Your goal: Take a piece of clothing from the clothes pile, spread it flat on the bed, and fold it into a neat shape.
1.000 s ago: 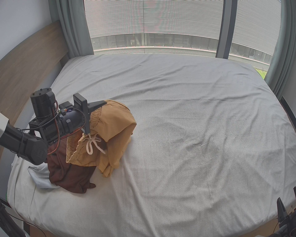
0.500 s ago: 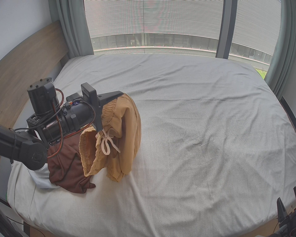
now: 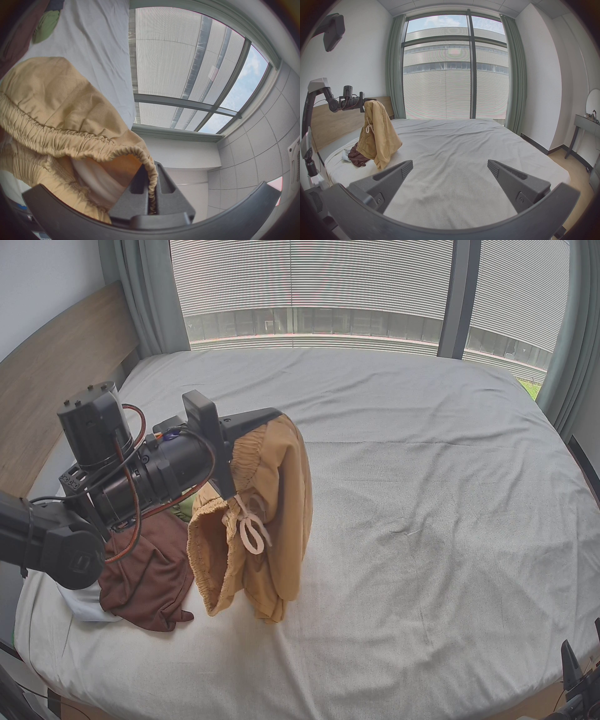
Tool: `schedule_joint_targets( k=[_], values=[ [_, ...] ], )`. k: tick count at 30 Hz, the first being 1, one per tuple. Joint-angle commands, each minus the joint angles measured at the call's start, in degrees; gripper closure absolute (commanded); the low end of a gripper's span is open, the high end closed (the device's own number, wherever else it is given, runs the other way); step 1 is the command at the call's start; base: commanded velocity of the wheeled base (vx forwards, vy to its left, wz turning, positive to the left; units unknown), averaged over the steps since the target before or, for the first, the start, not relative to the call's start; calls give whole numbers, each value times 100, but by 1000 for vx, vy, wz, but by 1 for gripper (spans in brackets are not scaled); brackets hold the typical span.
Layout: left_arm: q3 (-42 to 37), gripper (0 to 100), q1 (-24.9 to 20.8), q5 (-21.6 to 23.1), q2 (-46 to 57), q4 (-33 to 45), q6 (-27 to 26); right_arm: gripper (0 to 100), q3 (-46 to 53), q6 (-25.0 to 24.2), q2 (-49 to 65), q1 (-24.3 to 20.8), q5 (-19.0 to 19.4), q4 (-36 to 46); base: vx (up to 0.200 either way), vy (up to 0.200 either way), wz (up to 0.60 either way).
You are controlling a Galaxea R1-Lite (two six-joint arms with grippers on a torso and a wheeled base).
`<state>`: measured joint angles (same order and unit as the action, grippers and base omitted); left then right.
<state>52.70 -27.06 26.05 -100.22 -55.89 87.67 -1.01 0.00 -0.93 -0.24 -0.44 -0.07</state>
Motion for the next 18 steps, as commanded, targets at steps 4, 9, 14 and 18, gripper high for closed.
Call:
schedule_joint_targets(
  k=[4,9,14,18],
  values=[
    [223,100,-396,14,-33,-167,206,0,101,0,93,-2,0,-1,0,0,0],
    [329,100,-739,5,-77,-176,320,0,101,0,93,-2,0,-1,0,0,0],
    [531,100,-1055,-4,-349,-273,338,0,101,0,93,-2,0,-1,0,0,0],
    [601,100,-1205,-4,-622,-581,408,0,101,0,93,-2,0,-1,0,0,0]
  ],
)
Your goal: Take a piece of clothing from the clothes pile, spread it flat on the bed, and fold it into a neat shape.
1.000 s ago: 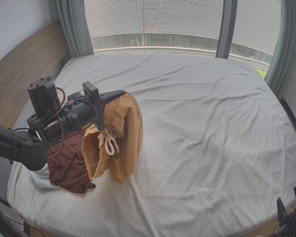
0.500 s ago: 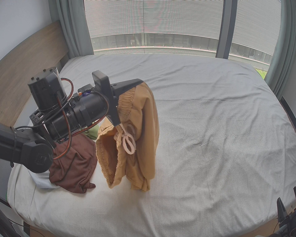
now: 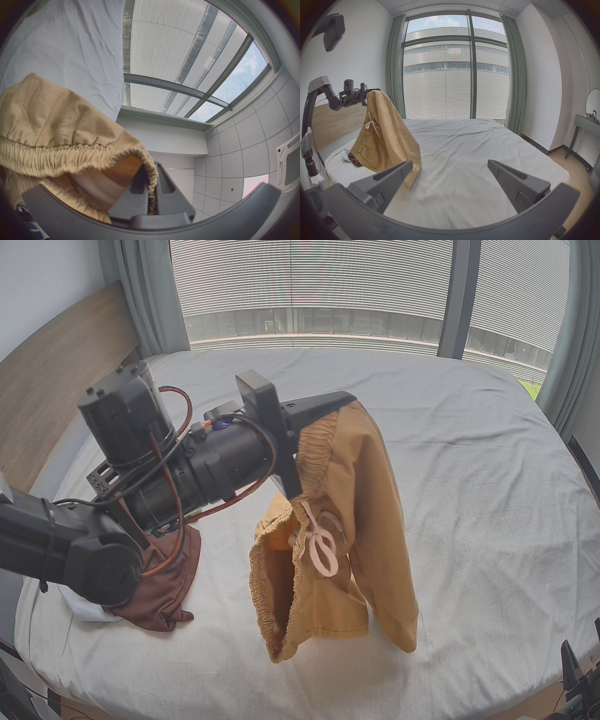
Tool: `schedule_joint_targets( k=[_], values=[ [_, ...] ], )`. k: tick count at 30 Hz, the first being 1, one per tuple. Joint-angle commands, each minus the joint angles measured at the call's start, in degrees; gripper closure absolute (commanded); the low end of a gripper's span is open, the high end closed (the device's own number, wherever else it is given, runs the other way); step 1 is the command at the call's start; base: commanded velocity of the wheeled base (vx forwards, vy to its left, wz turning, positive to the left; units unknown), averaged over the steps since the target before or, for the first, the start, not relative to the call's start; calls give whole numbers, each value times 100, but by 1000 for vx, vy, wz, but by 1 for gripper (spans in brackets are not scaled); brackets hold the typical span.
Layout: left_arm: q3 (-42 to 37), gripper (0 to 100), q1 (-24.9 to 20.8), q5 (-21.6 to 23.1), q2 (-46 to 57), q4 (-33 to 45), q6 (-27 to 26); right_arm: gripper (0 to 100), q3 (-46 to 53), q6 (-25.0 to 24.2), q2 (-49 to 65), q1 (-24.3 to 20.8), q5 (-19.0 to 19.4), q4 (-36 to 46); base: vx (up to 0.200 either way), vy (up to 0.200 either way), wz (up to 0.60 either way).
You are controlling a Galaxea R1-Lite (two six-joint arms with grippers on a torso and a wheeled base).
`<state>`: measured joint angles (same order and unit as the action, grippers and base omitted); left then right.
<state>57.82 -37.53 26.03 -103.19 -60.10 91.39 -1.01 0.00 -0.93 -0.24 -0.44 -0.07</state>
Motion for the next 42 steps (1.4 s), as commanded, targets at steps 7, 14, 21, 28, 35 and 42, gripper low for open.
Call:
schedule_joint_targets(
  k=[7,14,21,28,35,42],
  values=[
    [124,100,-360,-1,-711,-960,520,0,101,0,93,-2,0,-1,0,0,0],
    [107,100,-544,16,-904,-1680,661,0,101,0,93,-2,0,-1,0,0,0],
    [124,100,-667,8,-957,-1821,792,0,101,0,93,-2,0,-1,0,0,0],
    [89,100,-676,8,-975,-2102,1030,0,101,0,93,-2,0,-1,0,0,0],
    [-219,100,-395,-10,-1098,-2577,1144,0,101,0,93,-2,0,-1,0,0,0],
    [-825,100,-8,25,-869,-2586,203,0,101,0,93,-2,0,-10,0,0,0]
  ],
)
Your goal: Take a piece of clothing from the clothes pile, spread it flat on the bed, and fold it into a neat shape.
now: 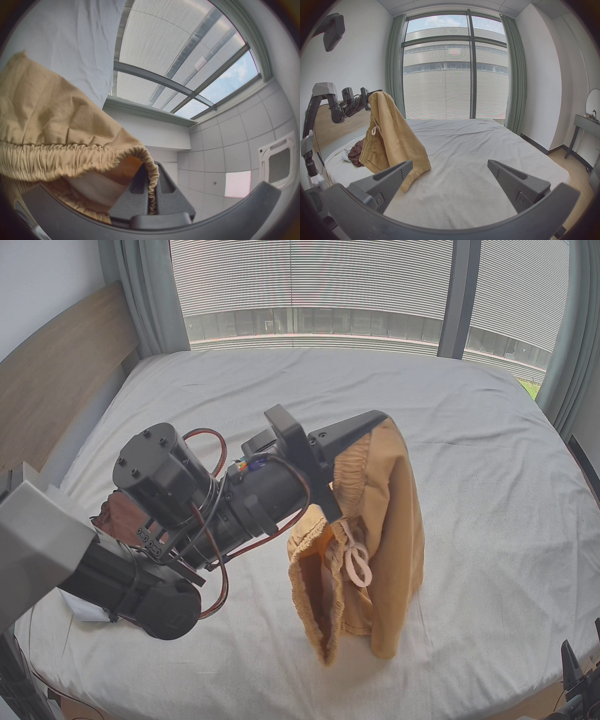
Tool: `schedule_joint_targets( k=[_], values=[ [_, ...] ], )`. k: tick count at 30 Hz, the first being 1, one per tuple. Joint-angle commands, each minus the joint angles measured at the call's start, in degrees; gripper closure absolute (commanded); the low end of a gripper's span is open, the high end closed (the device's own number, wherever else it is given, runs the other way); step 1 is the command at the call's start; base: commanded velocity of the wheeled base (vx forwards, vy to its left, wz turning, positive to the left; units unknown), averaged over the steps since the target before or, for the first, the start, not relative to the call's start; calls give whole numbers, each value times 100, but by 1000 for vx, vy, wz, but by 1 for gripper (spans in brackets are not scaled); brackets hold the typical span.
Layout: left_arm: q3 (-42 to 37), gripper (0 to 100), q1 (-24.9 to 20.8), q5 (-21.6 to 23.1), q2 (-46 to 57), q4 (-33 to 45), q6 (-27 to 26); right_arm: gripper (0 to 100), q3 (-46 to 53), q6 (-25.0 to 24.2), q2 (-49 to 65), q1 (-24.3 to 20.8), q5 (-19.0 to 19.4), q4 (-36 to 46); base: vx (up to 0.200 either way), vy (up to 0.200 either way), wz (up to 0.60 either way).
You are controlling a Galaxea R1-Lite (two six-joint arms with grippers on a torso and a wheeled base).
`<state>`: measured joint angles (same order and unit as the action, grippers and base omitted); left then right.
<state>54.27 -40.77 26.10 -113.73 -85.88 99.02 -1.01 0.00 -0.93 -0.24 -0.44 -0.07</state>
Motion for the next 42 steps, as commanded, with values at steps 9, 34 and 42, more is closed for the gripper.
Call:
schedule_joint_targets(
  k=[9,34,42],
  values=[
    [-1129,100,825,-17,377,-7,-1983,0,101,0,93,-2,0,-1,0,0,0],
    [-2448,100,2837,756,650,-87,-3741,0,101,0,93,-11,0,-10,0,0,0],
    [-2562,100,3136,703,298,-78,-4893,0,101,9,93,-11,0,-10,0,0,0]
  ],
)
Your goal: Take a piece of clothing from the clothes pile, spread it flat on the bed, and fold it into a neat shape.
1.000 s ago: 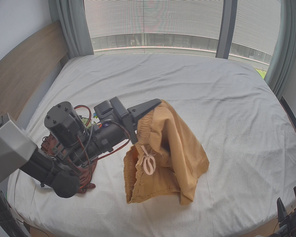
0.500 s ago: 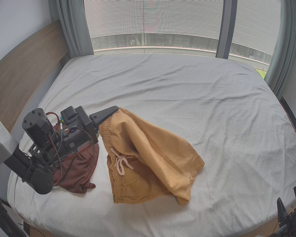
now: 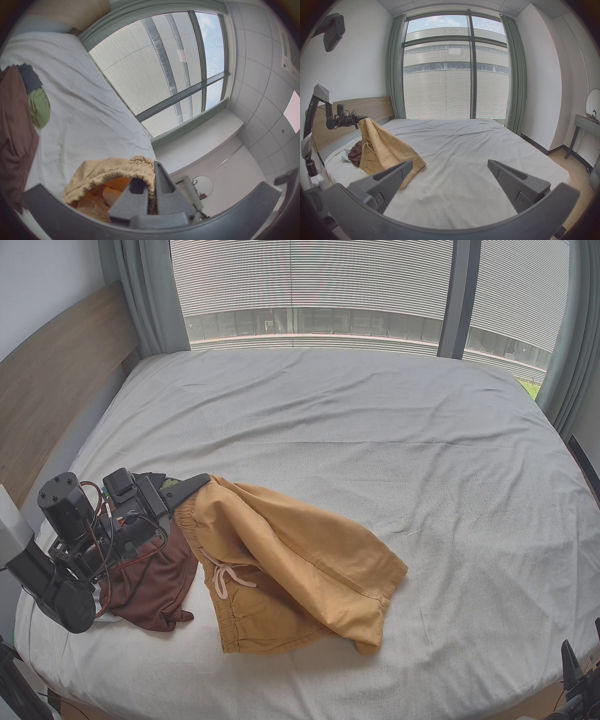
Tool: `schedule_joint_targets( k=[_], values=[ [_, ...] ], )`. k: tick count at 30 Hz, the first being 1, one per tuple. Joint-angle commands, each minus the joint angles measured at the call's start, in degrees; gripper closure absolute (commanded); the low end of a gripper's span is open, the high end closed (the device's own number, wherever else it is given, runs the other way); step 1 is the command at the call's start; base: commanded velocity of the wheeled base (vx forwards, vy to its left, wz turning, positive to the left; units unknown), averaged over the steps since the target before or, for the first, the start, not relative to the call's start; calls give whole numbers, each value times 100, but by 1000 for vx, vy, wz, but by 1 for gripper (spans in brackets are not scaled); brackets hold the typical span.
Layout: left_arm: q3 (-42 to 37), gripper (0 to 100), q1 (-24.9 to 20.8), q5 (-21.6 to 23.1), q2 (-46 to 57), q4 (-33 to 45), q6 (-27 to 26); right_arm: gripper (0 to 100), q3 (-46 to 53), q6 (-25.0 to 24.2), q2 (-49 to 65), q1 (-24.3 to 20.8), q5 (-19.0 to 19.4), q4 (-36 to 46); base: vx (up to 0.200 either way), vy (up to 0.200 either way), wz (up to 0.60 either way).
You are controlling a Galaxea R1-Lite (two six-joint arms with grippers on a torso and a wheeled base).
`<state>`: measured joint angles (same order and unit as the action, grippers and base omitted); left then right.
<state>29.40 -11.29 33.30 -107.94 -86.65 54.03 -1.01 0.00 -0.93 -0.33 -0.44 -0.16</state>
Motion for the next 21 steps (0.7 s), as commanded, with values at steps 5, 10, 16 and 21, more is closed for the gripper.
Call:
schedule_joint_targets(
  k=[5,10,16,21],
  values=[
    [-154,100,197,-17,-386,-1,-613,0,101,9,93,-2,0,-2,0,0,0],
    [-198,100,188,-17,-430,8,-789,0,101,9,93,-2,0,-2,0,0,0],
    [-207,100,136,-8,-536,-10,-1070,0,101,9,93,7,0,-2,0,0,0],
    [-207,100,136,45,-483,-10,-1061,0,101,-26,93,15,0,-72,0,0,0]
  ],
)
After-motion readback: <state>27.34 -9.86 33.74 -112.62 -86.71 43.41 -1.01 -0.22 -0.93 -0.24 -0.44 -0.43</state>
